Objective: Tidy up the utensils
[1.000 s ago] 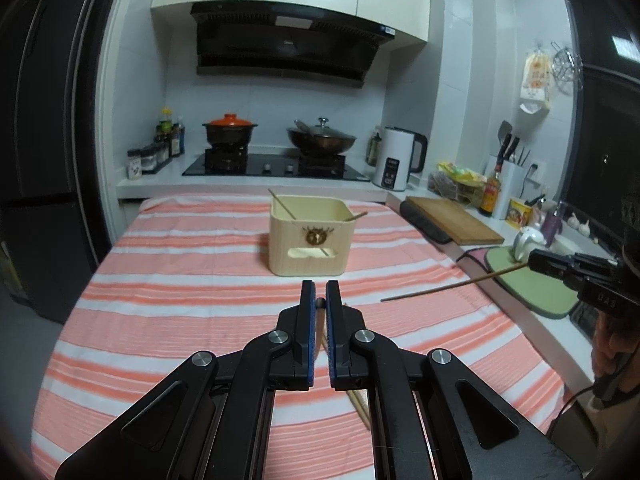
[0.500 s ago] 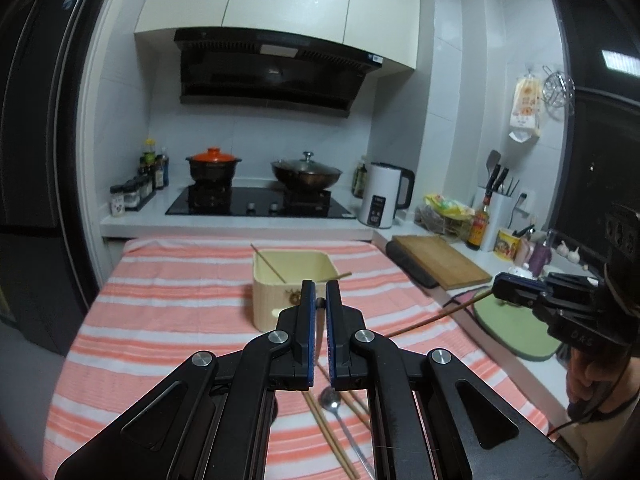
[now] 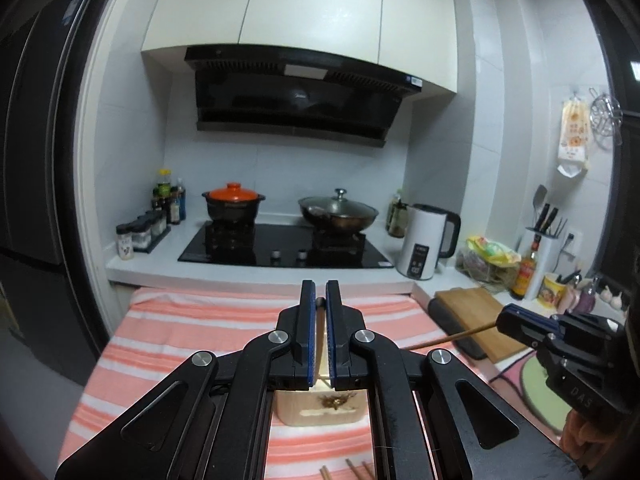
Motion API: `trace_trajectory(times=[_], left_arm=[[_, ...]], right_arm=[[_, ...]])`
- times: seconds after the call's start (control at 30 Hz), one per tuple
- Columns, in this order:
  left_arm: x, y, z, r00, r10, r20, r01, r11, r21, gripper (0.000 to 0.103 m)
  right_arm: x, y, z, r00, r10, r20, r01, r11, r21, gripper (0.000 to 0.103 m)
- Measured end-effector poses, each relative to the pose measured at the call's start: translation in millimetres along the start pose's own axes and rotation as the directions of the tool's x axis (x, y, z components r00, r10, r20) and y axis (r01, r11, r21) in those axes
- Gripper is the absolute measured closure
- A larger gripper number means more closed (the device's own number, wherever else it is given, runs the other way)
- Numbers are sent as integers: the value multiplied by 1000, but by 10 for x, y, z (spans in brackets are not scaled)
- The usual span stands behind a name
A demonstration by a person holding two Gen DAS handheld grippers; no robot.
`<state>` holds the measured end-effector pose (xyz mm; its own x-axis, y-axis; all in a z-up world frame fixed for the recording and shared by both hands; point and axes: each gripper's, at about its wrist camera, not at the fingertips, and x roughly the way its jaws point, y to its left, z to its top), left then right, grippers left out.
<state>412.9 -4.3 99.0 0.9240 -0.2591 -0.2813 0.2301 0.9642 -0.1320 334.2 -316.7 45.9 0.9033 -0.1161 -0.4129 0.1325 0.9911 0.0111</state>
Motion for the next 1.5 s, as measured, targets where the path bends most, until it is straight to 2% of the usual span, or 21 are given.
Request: trace_trajectory(times=[0.13, 0.3, 0.43, 0.5, 0.53, 0.57, 0.6, 0.63, 0.67, 0.7, 0.73, 0.77, 0.87, 0.97, 1.03, 1.17, 1.23, 1.33, 1.43, 1.5], left_arm=[[471, 52, -86, 997, 1, -80, -2, 1000, -15, 101], [885, 41, -258, 984, -6, -179, 4, 1000, -9, 101], [1108, 50, -441, 967, -21, -253, 18, 1000, -17, 100], [1188, 36, -537, 954, -43, -297, 40, 999, -14, 100], [1201, 33, -578, 947, -69, -313, 65, 998, -23, 96], [1186, 32, -621, 941, -95, -325, 90, 996, -29, 91], [1160, 35, -658, 936, -107, -335, 103, 994, -30, 68], [1088, 38, -699, 937, -103, -335, 101, 995, -22, 41], [1006, 41, -730, 941, -91, -326, 94, 996, -7, 32], [899, 40, -778, 946, -79, -315, 87, 996, 12, 24], [802, 43, -843, 945, -71, -320, 85, 996, 30, 22], [736, 51, -924, 937, -67, -342, 86, 995, 42, 20], [527, 79, -1330, 893, -59, -447, 94, 994, 56, 18], [202, 86, -1870, 855, -50, -517, 73, 997, 25, 18], [-36, 44, -2212, 842, -58, -537, 64, 998, -7, 18], [-358, -109, -2679, 837, -32, -547, 29, 999, -13, 18], [-427, -164, -2792, 843, -16, -538, 22, 1000, 6, 18], [-403, -236, -2903, 840, 7, -543, 18, 999, 40, 17], [-387, -256, -2954, 854, 30, -519, -2, 998, 55, 17], [-376, -230, -2982, 857, 42, -513, -19, 999, 50, 17]], right_arm=[[578, -135, -33, 990, 29, -136, -23, 999, 41, 97], [1125, -237, -180, 959, 69, -274, -45, 994, 95, 97], [1411, -306, -355, 935, 105, -339, -52, 986, 161, 97], [1495, -309, -436, 932, 117, -344, -59, 983, 174, 97], [1507, -300, -471, 933, 128, -336, -71, 981, 178, 93], [1491, -288, -489, 939, 138, -315, -82, 980, 184, 93], [1441, -285, -500, 948, 148, -283, -98, 978, 183, 86], [1339, -278, -504, 959, 142, -245, -100, 980, 174, 62], [1246, -272, -506, 970, 125, -209, -91, 982, 164, 44], [1114, -267, -508, 978, 106, -179, -79, 985, 152, 43], [986, -259, -522, 982, 94, -164, -71, 988, 138, 43], [882, -263, -543, 984, 85, -156, -65, 989, 129, 43], [526, -301, -785, 986, 51, -161, -35, 994, 101, 37], [226, -299, -1309, 975, 1, -221, 13, 998, 61, 34], [72, -268, -1740, 957, -32, -288, 43, 998, 34, 34], [-250, -238, -2484, 905, -102, -414, 122, 992, 23, 34], [-366, -260, -2696, 886, -121, -449, 157, 986, 46, 34], [-472, -362, -2846, 881, -98, -463, 176, 976, 128, 34], [-471, -408, -2902, 874, -122, -471, 206, 970, 131, 34], [-474, -419, -2951, 869, -122, -479, 213, 967, 141, 34]])
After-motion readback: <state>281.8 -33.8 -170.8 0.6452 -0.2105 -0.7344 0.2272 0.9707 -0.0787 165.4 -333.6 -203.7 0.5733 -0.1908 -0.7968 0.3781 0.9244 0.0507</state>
